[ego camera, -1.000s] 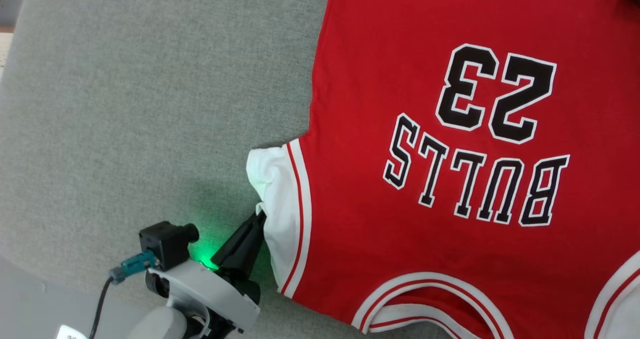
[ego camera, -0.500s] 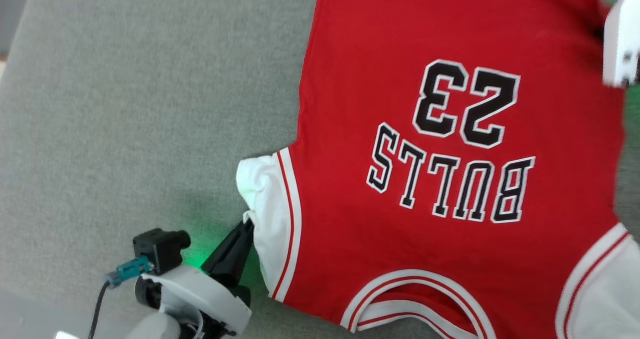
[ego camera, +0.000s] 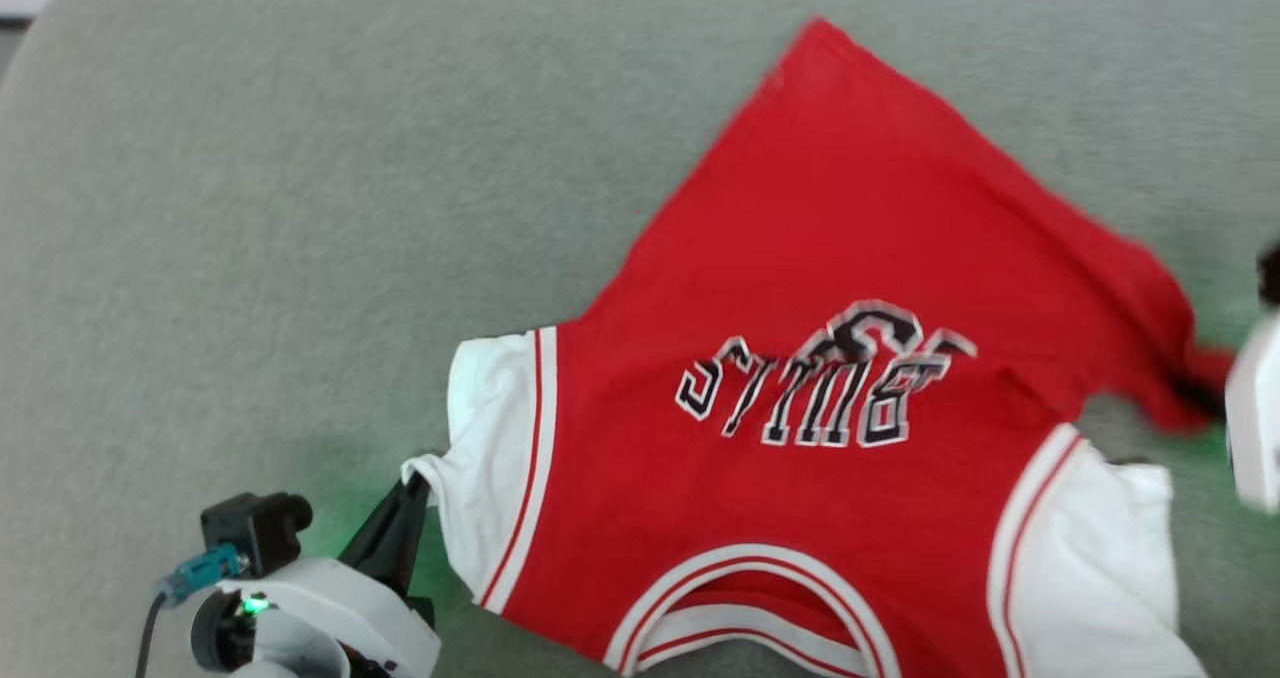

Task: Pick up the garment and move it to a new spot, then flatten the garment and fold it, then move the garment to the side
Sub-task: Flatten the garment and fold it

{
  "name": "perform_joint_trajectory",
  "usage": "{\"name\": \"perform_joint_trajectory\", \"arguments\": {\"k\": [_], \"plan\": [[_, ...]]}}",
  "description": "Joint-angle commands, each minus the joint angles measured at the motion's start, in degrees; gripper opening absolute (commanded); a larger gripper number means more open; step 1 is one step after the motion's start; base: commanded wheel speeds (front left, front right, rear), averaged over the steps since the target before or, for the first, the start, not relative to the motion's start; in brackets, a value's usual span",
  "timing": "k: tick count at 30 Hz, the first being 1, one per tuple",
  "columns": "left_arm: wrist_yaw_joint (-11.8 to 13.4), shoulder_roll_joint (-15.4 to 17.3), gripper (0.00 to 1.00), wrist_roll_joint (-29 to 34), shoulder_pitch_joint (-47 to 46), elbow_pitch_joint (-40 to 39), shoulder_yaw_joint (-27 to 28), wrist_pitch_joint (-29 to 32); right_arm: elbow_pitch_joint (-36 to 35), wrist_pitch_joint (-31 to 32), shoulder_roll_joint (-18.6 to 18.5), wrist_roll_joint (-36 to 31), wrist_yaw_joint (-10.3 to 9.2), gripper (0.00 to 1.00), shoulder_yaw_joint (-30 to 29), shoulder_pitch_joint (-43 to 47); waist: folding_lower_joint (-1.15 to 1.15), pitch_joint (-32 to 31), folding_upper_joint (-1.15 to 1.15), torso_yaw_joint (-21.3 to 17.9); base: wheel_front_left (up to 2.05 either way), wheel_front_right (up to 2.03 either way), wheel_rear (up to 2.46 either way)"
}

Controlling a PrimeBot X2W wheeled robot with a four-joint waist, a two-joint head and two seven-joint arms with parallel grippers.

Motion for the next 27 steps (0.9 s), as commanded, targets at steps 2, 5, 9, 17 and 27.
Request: {"name": "perform_joint_trajectory", "arguments": {"k": [2, 5, 9, 17, 27], "plan": [[0.5, 0.5, 0.00, -0.2, 0.7, -0.2, 0.4, -0.2, -0.6, 1.9, -0.5, 0.4, -0.10, 0.00, 0.7, 8.4, 0.00, -3.1, 0.00, -3.8, 0.00, 0.00, 0.00], [1.0, 0.9, 0.00, -0.3, 1.5, -0.5, 0.9, -0.5, -5.7, 1.7, -0.5, 0.1, -0.10, 0.00, -2.1, 17.6, 0.00, -3.5, 0.00, -5.1, 0.00, 0.00, 0.00], [1.6, 1.1, 0.00, -0.4, 2.3, -0.9, 1.3, -1.0, -10.8, 3.1, 2.5, -1.8, -0.08, 0.00, -5.1, 29.7, 0.00, -3.8, 0.00, -6.5, 0.00, 0.00, 0.00], [2.1, 1.5, 0.00, -0.3, 2.6, -1.4, 1.3, -1.0, -18.4, 5.5, 10.4, -8.3, -0.04, 0.00, -11.3, 40.3, 0.00, -3.5, 0.00, -8.3, 0.00, 0.00, 0.00], [2.0, 1.2, 0.00, 0.3, 2.1, -1.4, 0.6, -1.2, -32.5, 5.2, 11.9, -14.9, -0.09, 1.00, -25.1, 36.3, 0.00, -3.7, 0.00, -7.6, 0.00, 0.00, 0.00]]}}
